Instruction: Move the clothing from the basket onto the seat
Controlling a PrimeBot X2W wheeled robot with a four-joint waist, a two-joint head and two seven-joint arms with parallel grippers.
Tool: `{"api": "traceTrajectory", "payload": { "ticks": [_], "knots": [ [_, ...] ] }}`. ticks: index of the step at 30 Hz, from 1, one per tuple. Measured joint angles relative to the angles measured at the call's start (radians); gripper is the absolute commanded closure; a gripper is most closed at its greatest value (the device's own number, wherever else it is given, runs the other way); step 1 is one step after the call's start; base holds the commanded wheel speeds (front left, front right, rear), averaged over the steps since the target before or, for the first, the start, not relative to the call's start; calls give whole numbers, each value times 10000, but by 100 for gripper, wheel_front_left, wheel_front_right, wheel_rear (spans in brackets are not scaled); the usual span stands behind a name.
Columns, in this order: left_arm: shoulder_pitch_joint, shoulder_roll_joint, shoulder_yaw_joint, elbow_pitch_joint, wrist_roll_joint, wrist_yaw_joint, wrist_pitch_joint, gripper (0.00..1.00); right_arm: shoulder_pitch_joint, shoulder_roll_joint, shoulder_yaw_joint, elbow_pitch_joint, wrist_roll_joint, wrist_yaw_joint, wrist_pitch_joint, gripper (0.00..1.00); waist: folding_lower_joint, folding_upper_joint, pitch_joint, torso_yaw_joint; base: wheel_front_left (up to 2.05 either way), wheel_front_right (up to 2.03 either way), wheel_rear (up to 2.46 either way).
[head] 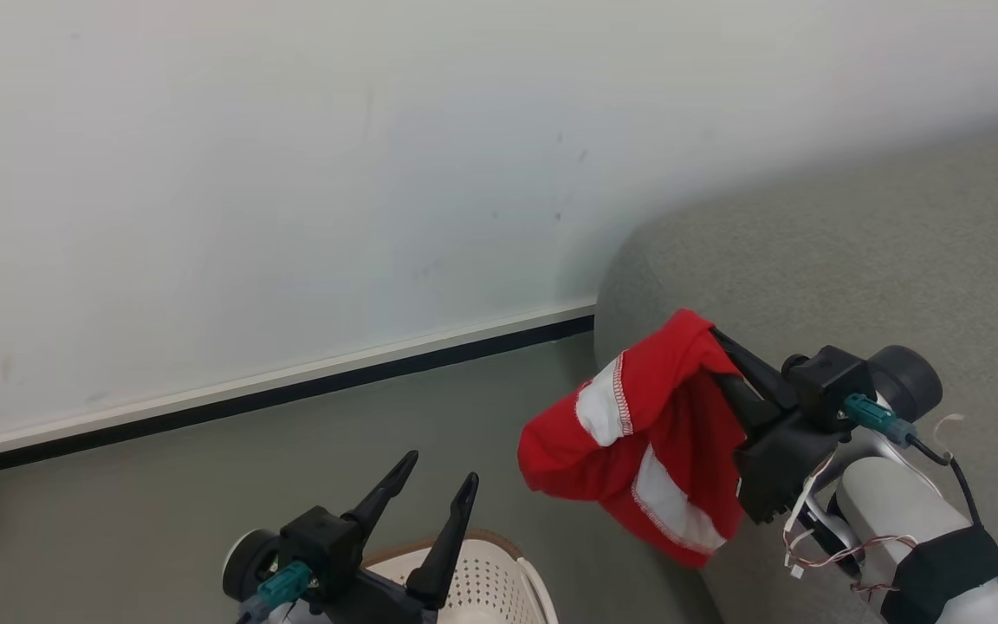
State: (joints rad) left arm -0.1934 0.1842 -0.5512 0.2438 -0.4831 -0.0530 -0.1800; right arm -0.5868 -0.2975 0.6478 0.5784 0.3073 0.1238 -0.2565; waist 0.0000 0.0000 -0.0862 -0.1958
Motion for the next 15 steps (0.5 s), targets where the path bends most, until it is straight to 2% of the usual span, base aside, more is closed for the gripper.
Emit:
{"api": "traceTrajectory", "payload": {
  "ticks": [15],
  "knots": [
    [366, -318, -291, -192, 52, 4, -345, 0, -90, -570, -270, -1549, -104, -21, 0, 100, 0, 0, 221, -1764, 0, 0, 0]
  ]
}}
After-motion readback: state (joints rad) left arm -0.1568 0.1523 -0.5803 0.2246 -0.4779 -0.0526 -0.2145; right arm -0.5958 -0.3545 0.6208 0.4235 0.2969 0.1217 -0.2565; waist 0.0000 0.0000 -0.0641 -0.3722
